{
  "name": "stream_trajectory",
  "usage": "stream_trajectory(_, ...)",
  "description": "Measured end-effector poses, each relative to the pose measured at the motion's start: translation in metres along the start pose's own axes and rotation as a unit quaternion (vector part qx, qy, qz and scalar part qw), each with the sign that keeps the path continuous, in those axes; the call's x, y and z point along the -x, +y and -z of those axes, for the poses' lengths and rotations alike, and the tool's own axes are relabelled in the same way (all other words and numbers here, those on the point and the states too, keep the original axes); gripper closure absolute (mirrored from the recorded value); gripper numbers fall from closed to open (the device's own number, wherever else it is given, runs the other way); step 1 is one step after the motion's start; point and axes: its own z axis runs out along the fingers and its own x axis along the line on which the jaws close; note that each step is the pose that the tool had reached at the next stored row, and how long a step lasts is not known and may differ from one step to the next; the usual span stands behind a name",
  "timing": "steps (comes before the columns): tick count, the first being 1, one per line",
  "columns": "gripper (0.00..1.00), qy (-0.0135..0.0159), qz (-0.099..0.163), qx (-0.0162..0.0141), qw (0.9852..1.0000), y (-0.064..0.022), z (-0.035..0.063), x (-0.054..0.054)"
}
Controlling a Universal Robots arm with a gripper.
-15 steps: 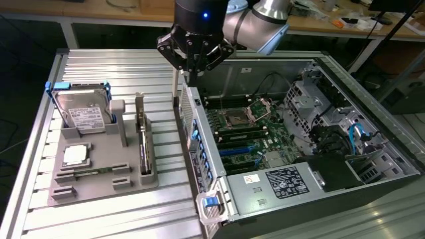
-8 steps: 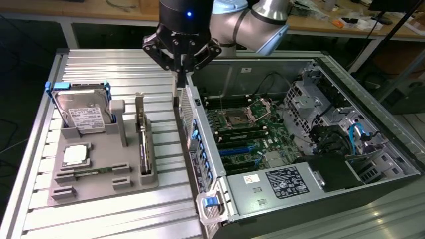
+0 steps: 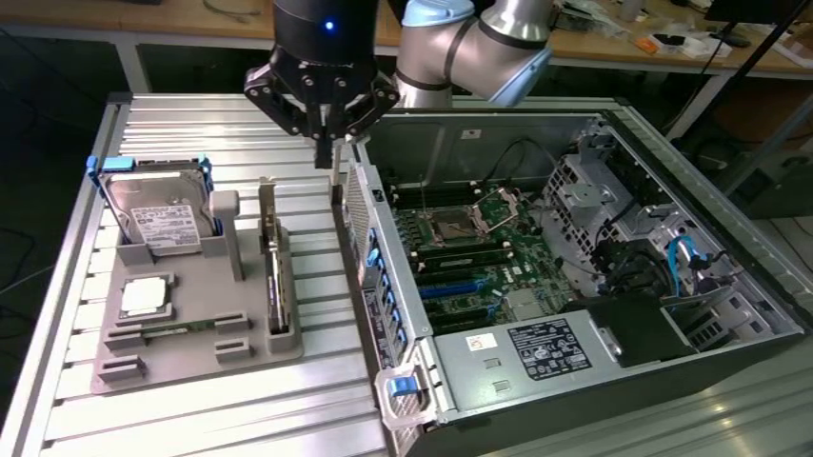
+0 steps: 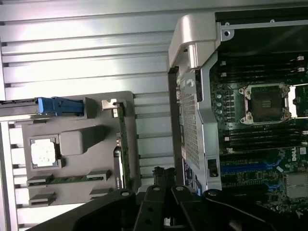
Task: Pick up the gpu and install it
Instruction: 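Reach for the gpu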
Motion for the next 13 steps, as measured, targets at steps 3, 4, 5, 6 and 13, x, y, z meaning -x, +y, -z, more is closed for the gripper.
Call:
stream_trajectory(3,0.89,0.0,0.0,0.0,1.0,-0.0007,0.0002,-0.008)
stream_trajectory(4,0.89,0.0,0.0,0.0,1.0,-0.001,0.0003,-0.011)
stream_trajectory(5,0.89,0.0,0.0,0.0,1.0,-0.0012,0.0003,-0.014)
stream_trajectory(6,0.89,0.0,0.0,0.0,1.0,-0.0015,0.0004,-0.016)
stream_trajectory(13,0.89,0.0,0.0,0.0,1.0,-0.0032,0.0008,-0.035)
